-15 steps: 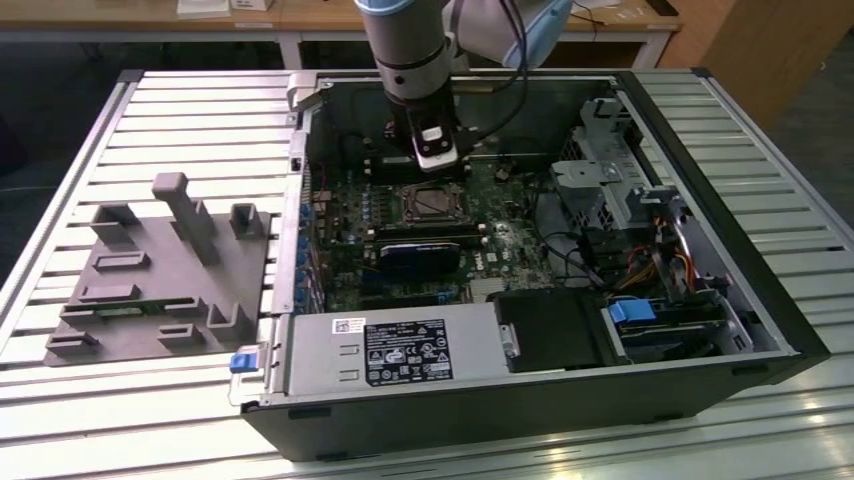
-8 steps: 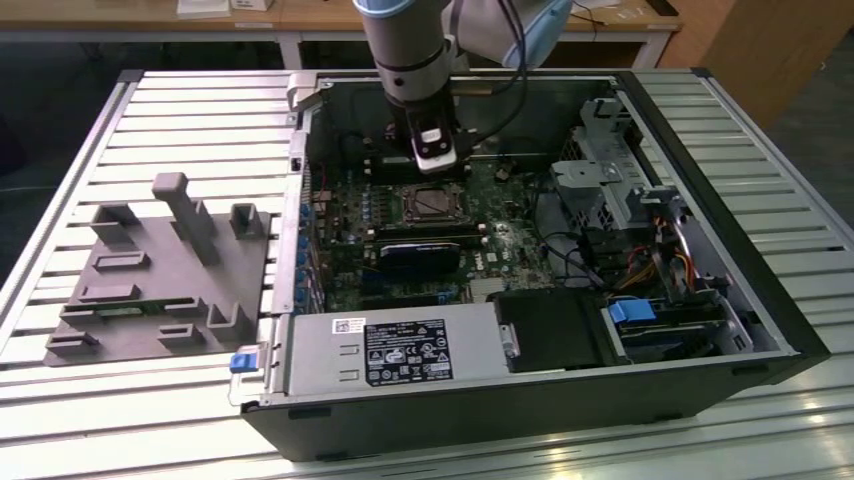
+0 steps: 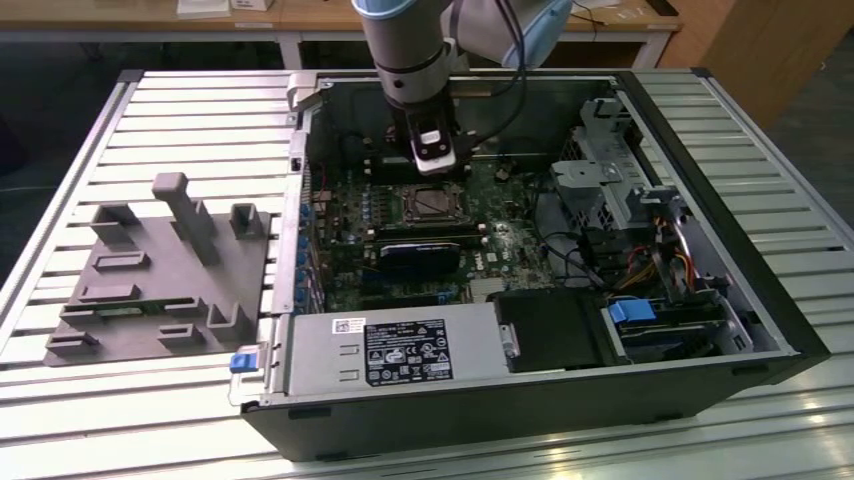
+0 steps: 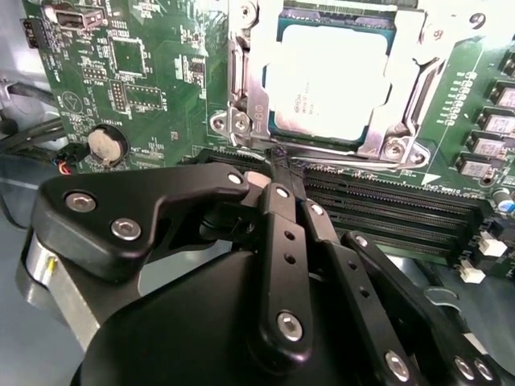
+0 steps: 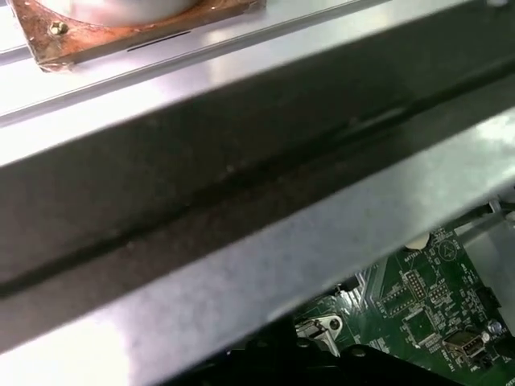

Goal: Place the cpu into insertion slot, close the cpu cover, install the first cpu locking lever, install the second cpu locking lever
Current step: 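Install the first cpu locking lever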

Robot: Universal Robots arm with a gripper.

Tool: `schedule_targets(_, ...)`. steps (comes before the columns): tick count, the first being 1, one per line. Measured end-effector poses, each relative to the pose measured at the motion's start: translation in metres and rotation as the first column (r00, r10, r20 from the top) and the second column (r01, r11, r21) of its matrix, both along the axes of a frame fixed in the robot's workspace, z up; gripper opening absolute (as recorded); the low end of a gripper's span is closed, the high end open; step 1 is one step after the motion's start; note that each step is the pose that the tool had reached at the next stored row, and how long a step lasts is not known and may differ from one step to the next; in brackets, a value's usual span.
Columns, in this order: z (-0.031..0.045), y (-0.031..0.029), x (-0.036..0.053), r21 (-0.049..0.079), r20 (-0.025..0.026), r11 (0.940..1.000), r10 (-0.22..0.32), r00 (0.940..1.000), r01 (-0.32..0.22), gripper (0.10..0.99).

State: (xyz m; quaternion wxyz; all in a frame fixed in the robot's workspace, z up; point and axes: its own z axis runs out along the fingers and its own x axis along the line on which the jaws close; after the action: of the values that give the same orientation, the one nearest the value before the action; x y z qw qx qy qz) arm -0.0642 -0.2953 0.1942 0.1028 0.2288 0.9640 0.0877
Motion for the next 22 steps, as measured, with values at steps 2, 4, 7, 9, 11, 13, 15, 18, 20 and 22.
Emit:
schedule_targets(2, -0.0011, 0.0, 0.0001, -0.002, 0.001, 1.0, -0.001, 1.0, 0.001, 0.102)
schedule_targets(4, -0.0022, 0.0001, 0.0001, -0.002, 0.0016, 1.0, -0.003, 1.0, 0.003, 0.102)
schedule_targets(7, -0.0024, 0.0, 0.0, -0.003, 0.0015, 1.0, -0.003, 1.0, 0.003, 0.102)
schedule_targets(9, -0.0025, 0.0, 0.0, 0.003, 0.0018, 1.0, -0.004, 1.0, 0.004, 0.102)
schedule_targets(11, -0.0025, 0.0001, 0.0, 0.005, 0.0017, 1.0, -0.004, 1.0, 0.004, 0.102)
schedule_targets(13, -0.0023, 0.0001, 0.0001, 0.005, 0.0017, 1.0, -0.004, 1.0, 0.004, 0.102)
schedule_targets(15, -0.0014, 0.0, 0.0001, 0.004, 0.0017, 1.0, -0.003, 1.0, 0.003, 0.102)
schedule_targets(18, 0.0018, 0.0, 0.0, 0.003, 0.0017, 1.0, -0.004, 1.0, 0.004, 0.102)
schedule_targets(20, 0.0053, 0.0001, 0.0, 0.003, 0.0017, 1.0, -0.004, 1.0, 0.004, 0.102)
schedule_targets(22, 0.0093, 0.0, 0.0, 0.003, 0.0017, 1.0, -0.005, 1.0, 0.005, 0.102)
